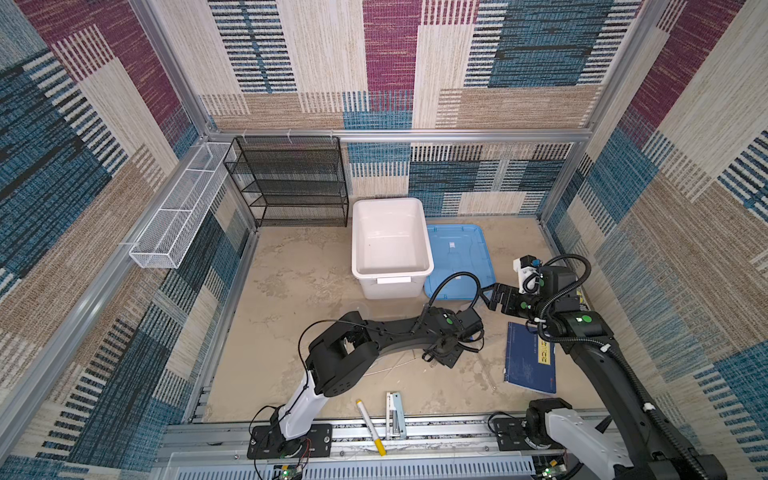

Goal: Organize the chemistry lab equipment
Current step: 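Grasp another blue-capped test tube with the left gripper, then lift the tube upright with the left gripper while the right gripper grasps its cap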

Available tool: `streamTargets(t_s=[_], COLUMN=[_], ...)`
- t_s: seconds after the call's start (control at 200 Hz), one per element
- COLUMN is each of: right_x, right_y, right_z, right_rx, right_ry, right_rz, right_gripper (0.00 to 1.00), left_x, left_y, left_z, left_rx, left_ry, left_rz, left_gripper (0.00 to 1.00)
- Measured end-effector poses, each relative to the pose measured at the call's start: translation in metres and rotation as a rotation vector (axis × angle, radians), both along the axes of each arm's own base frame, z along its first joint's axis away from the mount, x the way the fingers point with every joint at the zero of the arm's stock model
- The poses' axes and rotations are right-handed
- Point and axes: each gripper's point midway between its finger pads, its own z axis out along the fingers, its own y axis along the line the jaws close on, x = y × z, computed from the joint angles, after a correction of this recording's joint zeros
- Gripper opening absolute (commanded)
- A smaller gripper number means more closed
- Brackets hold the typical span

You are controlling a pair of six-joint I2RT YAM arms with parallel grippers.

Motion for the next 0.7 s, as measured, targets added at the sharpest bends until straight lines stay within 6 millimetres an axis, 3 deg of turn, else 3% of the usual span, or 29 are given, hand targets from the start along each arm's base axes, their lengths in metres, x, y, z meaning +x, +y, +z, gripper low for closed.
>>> streamTargets(t_s=[0.391, 0.506, 0.701], right_x=[0.001, 0.002, -0.002], right_y=[0.009, 0.013, 0.027], right_z=[0.019, 0.029, 0.029], right_rx=[0.027, 0.038, 0.085], right_ry=[-0.039, -0.065, -0.05], right_rz=[0.051, 0.078, 0.16], right_gripper=[0.99, 1.0, 0.96], left_x=[0.005, 0.01, 0.007], left_y=[0.003, 0.001, 0.006], left_z=[0.035, 0.037, 0.046], left_rx=[-0.196, -0.23, -0.302], left_ry=[-0.091, -0.109, -0.147], left_rz=[0.0, 0.002, -0.011], left_gripper=[0.19, 0.19, 0.16])
